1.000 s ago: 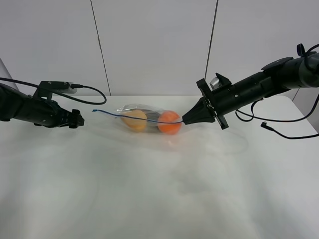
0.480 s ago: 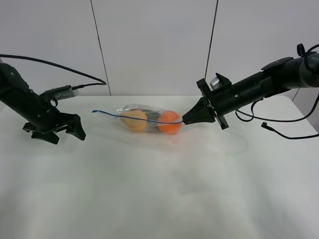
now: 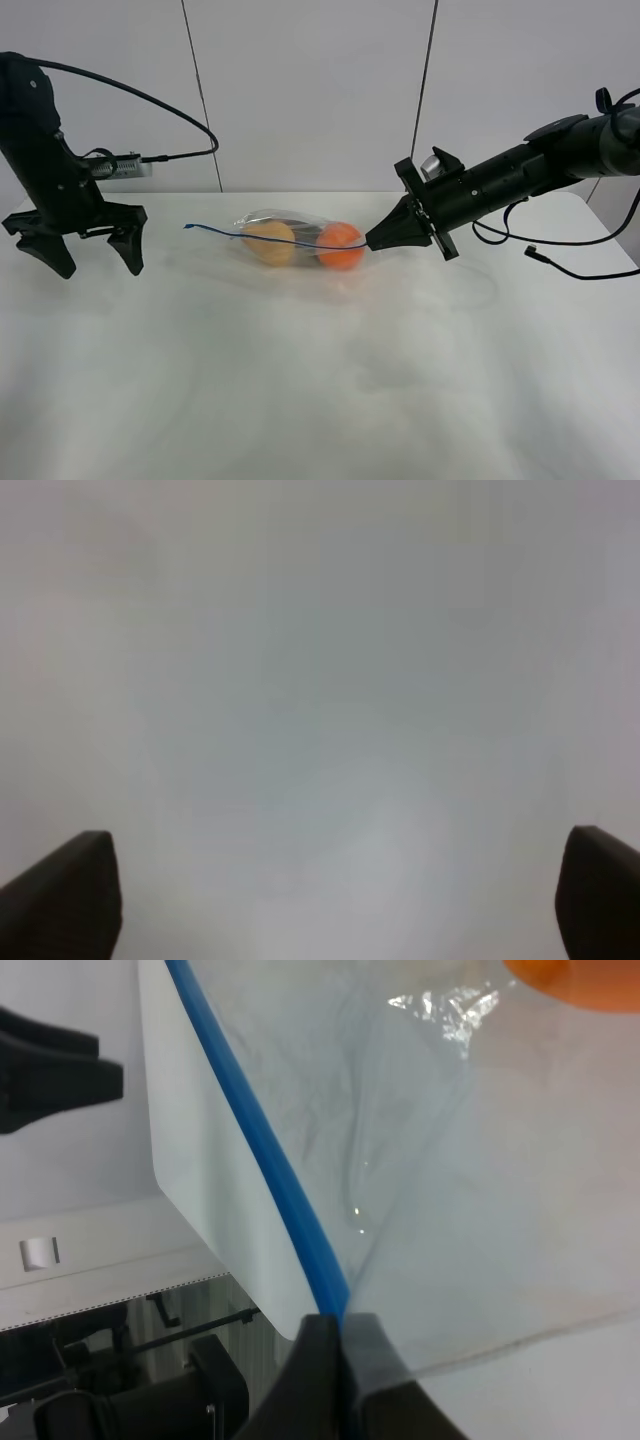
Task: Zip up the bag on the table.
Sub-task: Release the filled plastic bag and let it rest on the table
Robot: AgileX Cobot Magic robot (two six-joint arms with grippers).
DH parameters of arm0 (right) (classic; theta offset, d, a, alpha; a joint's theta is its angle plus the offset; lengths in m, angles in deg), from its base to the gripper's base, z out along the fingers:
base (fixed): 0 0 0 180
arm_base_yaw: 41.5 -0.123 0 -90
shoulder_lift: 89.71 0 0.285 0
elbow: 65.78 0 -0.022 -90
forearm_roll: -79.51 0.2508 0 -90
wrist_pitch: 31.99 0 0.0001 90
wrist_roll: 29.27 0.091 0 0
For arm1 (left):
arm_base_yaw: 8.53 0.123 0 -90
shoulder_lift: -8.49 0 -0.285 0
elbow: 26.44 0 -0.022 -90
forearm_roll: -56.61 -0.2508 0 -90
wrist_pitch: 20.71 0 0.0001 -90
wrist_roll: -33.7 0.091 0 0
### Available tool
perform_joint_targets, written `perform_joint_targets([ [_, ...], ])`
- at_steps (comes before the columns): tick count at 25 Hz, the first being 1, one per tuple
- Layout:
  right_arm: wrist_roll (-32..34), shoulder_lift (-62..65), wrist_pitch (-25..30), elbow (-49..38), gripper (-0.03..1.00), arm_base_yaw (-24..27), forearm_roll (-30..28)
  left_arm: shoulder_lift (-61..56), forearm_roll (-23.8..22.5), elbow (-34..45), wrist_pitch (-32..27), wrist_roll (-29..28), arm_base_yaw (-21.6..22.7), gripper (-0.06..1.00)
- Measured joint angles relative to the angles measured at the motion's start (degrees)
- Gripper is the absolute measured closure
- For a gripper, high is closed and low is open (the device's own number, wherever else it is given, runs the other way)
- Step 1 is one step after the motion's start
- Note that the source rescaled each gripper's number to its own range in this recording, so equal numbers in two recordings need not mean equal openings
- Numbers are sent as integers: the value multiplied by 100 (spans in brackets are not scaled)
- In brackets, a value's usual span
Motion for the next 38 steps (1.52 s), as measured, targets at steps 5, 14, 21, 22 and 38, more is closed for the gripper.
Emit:
perform_joint_targets([
  [5,0,0,0,0,97,0,0,-267,-4,277,-76,-58,0,-5],
  [14,0,0,0,0,97,0,0,-2808,-149,2393,-114,-66,-2,-5],
  [21,0,0,0,0,97,0,0,-5296,-150,4133,101,-66,-2,-5],
  [22,0,0,0,0,97,0,0,-5653,-150,4303,253,-66,-2,-5],
  [38,0,0,0,0,96,0,-70,-9483,-161,5382,688,-66,-2,-5],
])
